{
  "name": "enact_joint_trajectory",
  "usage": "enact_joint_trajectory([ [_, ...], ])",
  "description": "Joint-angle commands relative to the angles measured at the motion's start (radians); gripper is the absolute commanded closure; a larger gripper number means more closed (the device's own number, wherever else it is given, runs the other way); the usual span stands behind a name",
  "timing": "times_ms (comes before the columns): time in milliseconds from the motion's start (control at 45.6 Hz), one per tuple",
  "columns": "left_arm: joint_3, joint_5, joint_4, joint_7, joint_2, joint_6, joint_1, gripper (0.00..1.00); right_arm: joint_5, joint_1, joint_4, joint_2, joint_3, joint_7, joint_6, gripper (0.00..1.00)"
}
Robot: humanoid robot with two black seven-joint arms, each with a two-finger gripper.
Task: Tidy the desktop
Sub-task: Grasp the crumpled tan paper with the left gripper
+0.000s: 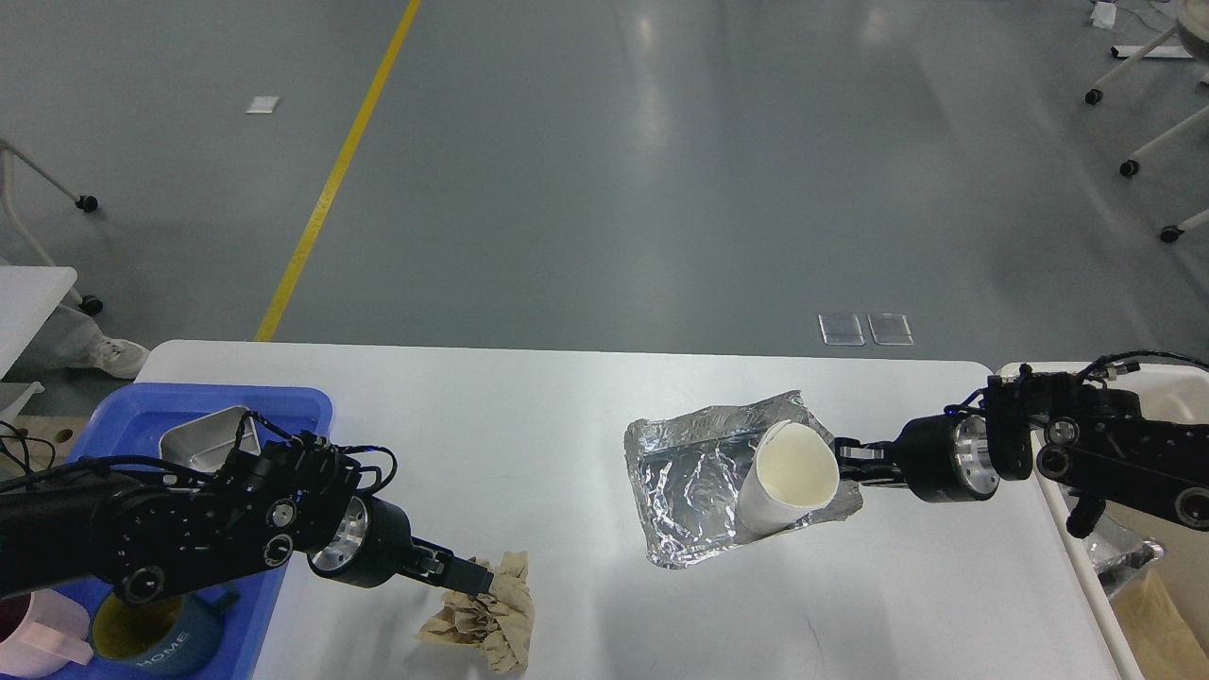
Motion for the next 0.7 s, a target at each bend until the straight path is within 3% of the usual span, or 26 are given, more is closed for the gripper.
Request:
enact_joint_trajectory([
  [0,0.003,-0.001,0.053,0.0,-0.072,0.034,0.045,0.12,0.0,0.0,0.0,0.0,-0.001,0.0,0.0,1.0],
  [263,0.039,0.007,0.079,-0.006,-0.172,0.127,0.09,0.16,0.0,0.0,0.0,-0.001,0.001,0.0,0.0,1.0],
  [461,0.128,0.01,0.08,-0.011,-0.195,0.271,0.081,0.34,0.0,0.0,0.0,-0.001,0.001,0.0,-0.002,1.0],
  [549,0.139,0.01,0.079,-0.009,-0.195,0.271,0.075,0.55,0.0,0.0,0.0,-0.003,0.001,0.0,-0.002,1.0],
  [570,0.144,0.01,0.079,-0.006,-0.192,0.261,0.073,0.7,0.0,0.0,0.0,-0.003,-0.001,0.0,-0.002,1.0],
  [614,0.153,0.01,0.076,-0.006,-0.189,0.244,0.067,0.86,0.0,0.0,0.0,-0.003,0.001,0.0,-0.002,1.0],
  [680,0.159,0.01,0.076,-0.008,-0.19,0.206,0.053,0.97,0.0,0.0,0.0,-0.003,-0.001,0.0,-0.003,1.0],
])
